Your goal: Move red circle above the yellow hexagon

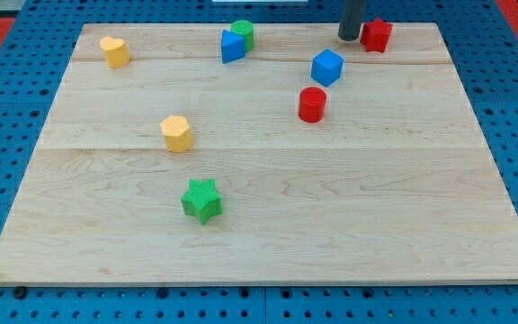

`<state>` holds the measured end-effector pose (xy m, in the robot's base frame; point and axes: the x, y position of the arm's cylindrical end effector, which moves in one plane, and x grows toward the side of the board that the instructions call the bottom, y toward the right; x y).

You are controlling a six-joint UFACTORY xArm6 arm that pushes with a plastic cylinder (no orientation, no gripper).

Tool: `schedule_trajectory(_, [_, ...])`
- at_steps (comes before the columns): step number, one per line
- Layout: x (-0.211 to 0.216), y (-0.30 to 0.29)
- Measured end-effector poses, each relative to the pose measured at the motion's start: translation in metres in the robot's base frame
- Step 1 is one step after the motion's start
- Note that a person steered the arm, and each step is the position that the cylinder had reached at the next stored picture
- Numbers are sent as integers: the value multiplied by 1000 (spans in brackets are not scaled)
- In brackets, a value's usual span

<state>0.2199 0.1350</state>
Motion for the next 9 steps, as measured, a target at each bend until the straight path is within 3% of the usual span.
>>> schedule_trajectory(2, [22, 1])
schedule_trajectory(4, [93, 11])
schedule_trajectory(5, [101, -18])
schedule_trajectory(9, [147, -48])
